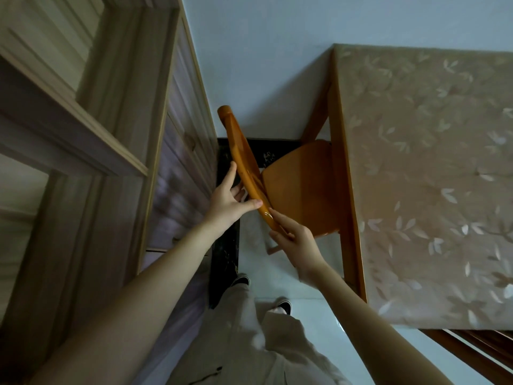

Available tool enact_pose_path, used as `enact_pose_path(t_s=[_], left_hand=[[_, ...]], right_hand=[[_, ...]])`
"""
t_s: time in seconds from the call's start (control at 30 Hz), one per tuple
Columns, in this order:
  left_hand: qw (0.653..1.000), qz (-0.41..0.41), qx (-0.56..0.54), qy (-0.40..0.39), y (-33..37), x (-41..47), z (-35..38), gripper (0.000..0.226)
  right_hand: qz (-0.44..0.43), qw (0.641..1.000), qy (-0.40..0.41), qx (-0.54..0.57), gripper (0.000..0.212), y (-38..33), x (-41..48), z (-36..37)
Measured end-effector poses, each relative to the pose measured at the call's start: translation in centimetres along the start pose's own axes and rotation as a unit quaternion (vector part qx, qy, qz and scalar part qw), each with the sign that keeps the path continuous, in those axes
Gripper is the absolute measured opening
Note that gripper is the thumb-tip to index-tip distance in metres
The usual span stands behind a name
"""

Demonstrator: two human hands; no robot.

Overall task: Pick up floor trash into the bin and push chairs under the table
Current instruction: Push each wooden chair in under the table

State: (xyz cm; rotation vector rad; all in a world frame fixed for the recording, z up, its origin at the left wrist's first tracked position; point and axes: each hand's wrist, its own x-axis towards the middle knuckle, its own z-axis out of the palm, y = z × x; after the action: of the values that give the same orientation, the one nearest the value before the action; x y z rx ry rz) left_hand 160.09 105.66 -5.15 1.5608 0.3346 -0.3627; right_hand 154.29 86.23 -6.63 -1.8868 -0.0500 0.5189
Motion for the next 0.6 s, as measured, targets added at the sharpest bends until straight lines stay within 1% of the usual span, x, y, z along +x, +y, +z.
enact_pose_path(t_s=[0.2,0.43,0.6], left_hand=[[1.0,0.006,0.015,-0.006,0.2,1.6,-0.6,0.11],[0.999,0.009,0.031,-0.025,1.4,4.5,-1.8,0.11],[0.997,0.023,0.056,-0.043,2.6,6.9,-2.8,0.111]], right_hand=[[-0.02,0.999,0.007,-0.029,0.05,-0.3,1.3,0.2],[-0.03,0.999,0.023,-0.023,0.05,-1.1,3.7,0.6],[-0.056,0.995,0.064,-0.053,0.05,-2.3,6.1,0.5]])
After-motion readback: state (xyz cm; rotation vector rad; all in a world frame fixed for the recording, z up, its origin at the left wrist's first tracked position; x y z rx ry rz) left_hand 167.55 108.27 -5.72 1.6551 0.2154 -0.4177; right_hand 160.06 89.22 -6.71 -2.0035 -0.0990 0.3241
